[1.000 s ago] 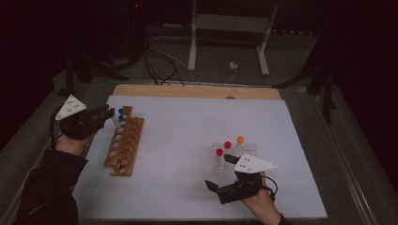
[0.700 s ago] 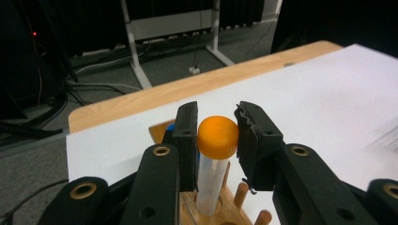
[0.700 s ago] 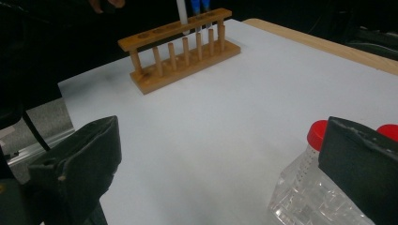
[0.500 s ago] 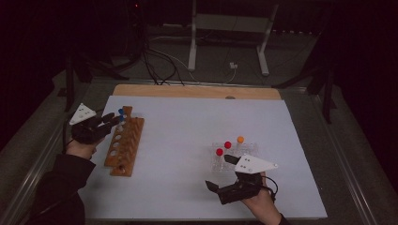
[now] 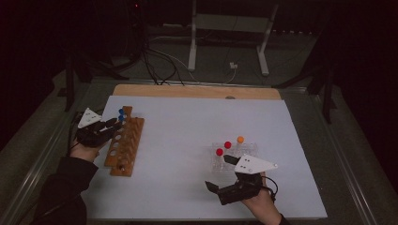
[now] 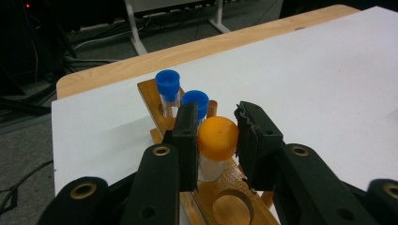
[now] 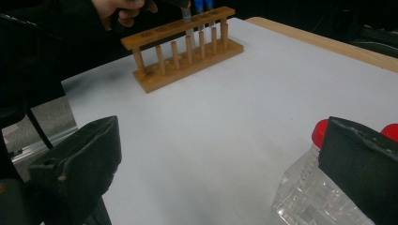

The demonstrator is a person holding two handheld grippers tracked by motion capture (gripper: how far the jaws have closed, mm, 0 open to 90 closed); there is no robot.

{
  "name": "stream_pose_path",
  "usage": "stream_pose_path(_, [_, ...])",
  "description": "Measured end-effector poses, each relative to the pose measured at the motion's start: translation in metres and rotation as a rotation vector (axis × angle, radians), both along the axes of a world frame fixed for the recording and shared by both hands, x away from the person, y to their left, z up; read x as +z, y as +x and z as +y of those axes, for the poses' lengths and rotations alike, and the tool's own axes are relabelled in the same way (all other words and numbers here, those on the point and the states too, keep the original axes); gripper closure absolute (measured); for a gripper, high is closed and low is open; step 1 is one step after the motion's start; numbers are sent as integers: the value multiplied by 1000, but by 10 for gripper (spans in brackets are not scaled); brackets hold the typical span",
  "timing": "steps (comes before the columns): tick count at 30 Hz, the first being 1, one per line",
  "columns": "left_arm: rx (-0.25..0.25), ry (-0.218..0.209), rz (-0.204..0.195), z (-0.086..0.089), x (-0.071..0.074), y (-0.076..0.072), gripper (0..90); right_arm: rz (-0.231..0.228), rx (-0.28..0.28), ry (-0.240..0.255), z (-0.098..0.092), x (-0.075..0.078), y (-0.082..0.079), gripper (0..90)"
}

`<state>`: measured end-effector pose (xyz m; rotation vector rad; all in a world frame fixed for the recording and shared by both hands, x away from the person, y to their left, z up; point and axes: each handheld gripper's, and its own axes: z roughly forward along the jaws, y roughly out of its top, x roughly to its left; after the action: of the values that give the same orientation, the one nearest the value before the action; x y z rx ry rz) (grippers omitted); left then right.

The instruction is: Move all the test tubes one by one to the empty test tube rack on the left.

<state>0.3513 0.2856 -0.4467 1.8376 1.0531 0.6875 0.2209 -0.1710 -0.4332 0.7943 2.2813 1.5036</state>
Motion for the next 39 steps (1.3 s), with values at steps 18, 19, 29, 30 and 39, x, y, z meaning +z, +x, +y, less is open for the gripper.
stream_pose_path(18, [-47,-29,4,0,8,-9,546,-11,-11,11,-5,5,1,0])
stream_pose_path(19, [-60,-31,-1,0,10,-11,540,-14,-24,13,-6,6,2,0])
stream_pose_path(29, [-119,-77,-51,-13,31,-39,232,-59,-122,33,-31,18,13,0])
stream_pose_path(30, [-130,-78,-50,-16,32,-42,181,-61,-134,34,-34,19,14,0])
stream_pose_path(39, [-251,-93,-71,-51,32,-74,18,-42,-236,1,-54,13,30,0])
